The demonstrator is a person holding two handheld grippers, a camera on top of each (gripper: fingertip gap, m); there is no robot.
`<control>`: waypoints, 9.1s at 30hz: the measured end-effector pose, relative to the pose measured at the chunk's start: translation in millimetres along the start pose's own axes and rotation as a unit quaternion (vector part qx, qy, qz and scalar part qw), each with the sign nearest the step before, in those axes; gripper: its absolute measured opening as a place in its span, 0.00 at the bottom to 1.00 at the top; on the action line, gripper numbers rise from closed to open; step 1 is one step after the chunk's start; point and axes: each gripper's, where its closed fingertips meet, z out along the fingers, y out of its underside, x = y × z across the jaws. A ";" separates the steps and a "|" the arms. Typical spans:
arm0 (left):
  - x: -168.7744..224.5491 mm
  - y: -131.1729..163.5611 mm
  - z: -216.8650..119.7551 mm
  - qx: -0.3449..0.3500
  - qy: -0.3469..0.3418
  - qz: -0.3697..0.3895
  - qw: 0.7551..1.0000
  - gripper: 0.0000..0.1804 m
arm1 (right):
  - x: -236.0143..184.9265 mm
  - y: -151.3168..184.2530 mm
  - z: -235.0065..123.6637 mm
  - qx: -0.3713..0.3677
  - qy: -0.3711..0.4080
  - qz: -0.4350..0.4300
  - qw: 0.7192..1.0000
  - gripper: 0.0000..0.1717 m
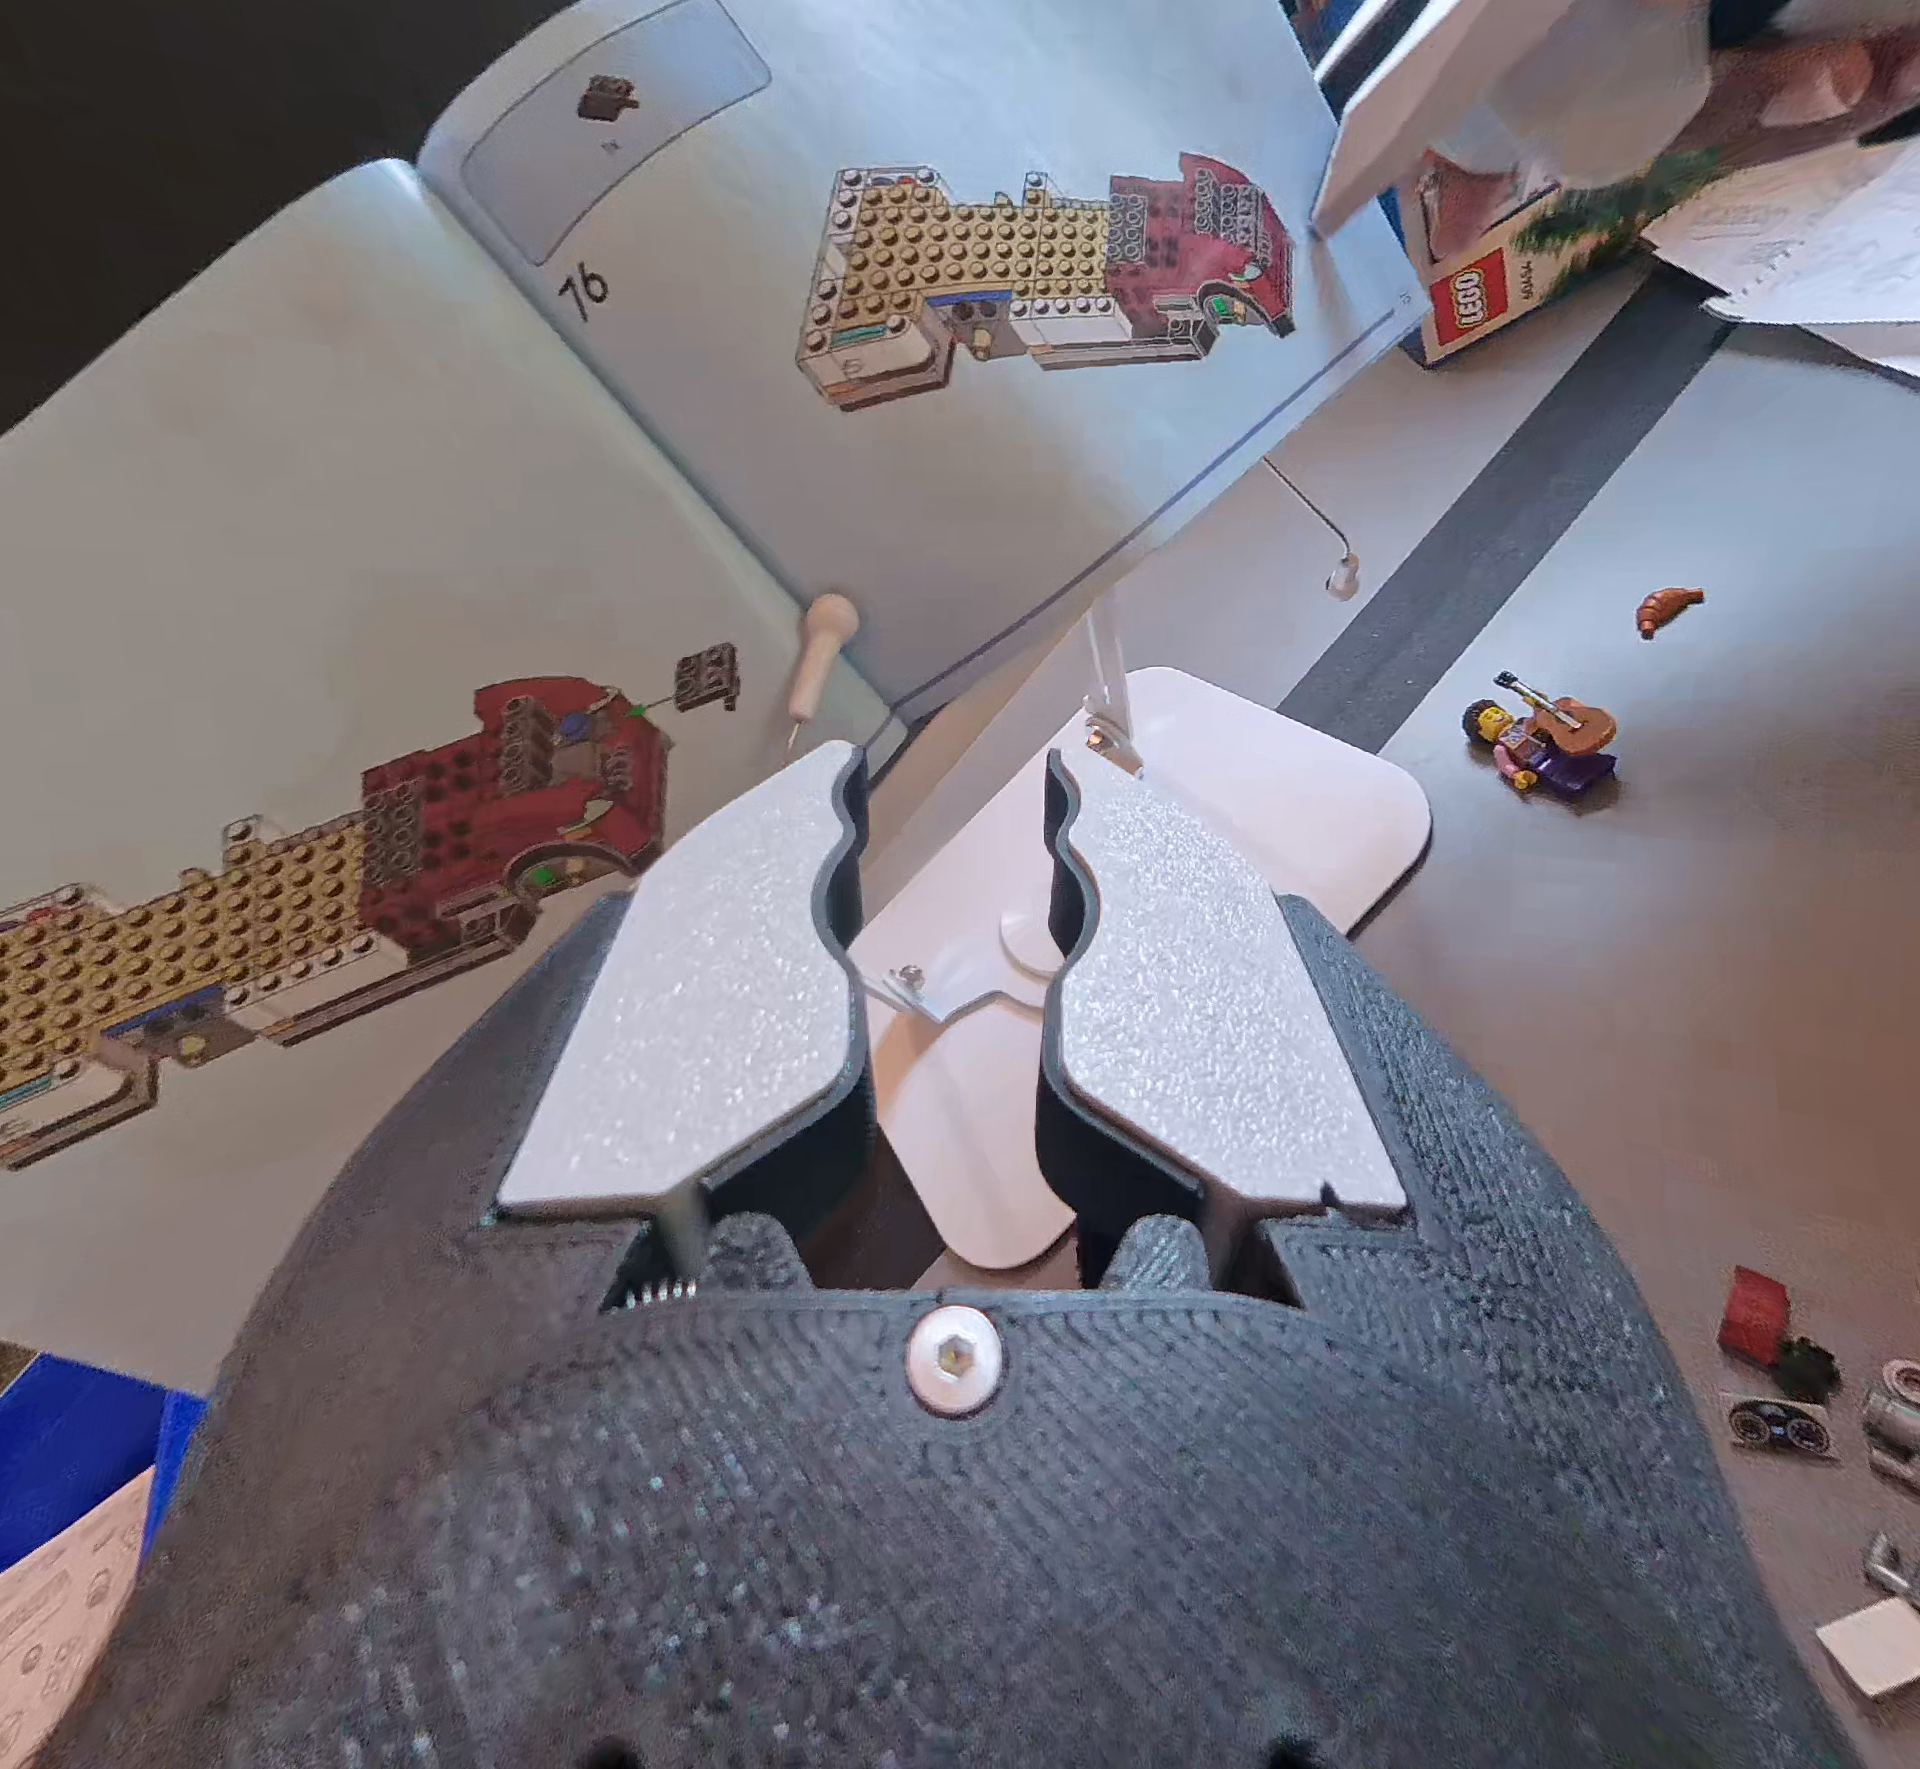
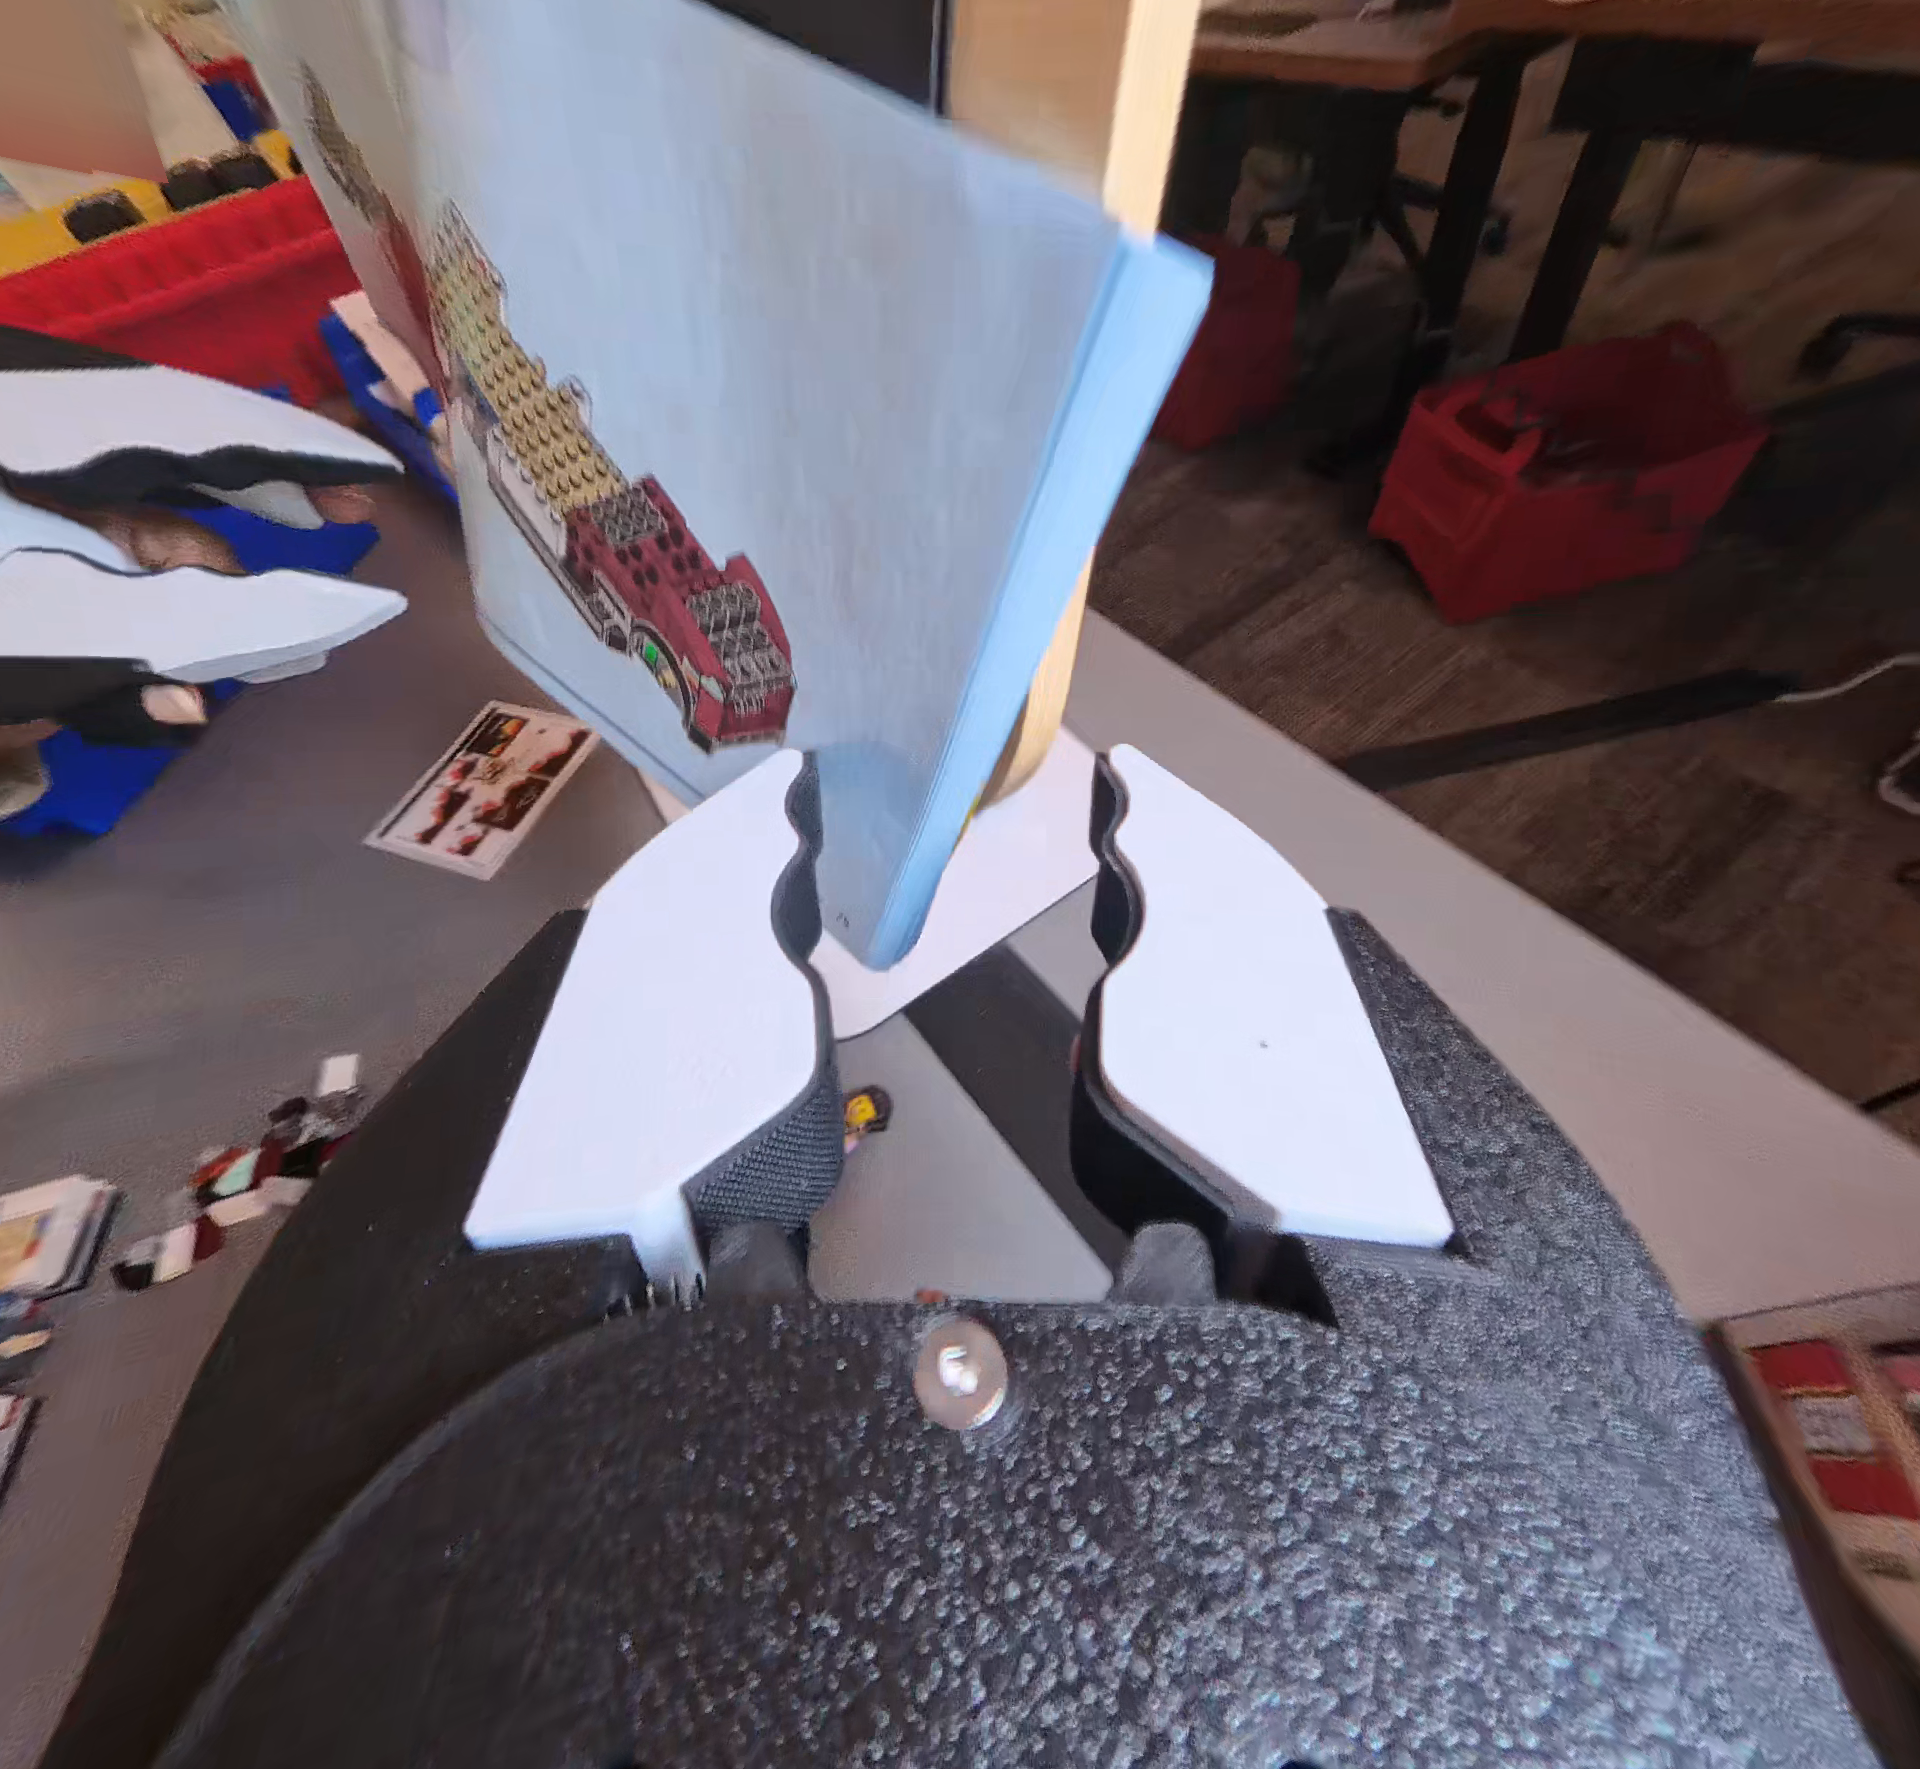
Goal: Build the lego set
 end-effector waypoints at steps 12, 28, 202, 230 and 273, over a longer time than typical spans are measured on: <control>17.3 -22.7 14.6 0.003 0.019 0.021 1.000 0.17 | -2.3 -20.8 -22.2 0.019 0.003 -0.009 1.000 0.07; 0.2 -29.7 63.5 -0.079 -0.027 0.010 0.996 0.00 | -40.1 61.4 24.9 -0.027 0.126 -0.148 0.980 0.22; 79.6 53.8 -178.4 0.104 -0.048 -0.173 0.978 0.02 | -202.3 -61.2 -20.3 0.248 0.127 -0.166 0.946 0.04; 65.8 32.6 -218.7 0.128 -0.076 -0.167 0.975 0.00 | -251.6 131.7 -108.3 0.162 0.114 -0.151 0.969 0.00; -157.5 381.0 -270.1 -0.514 0.038 -0.236 0.824 0.07 | -263.7 122.5 -111.5 0.170 0.122 -0.172 0.963 0.12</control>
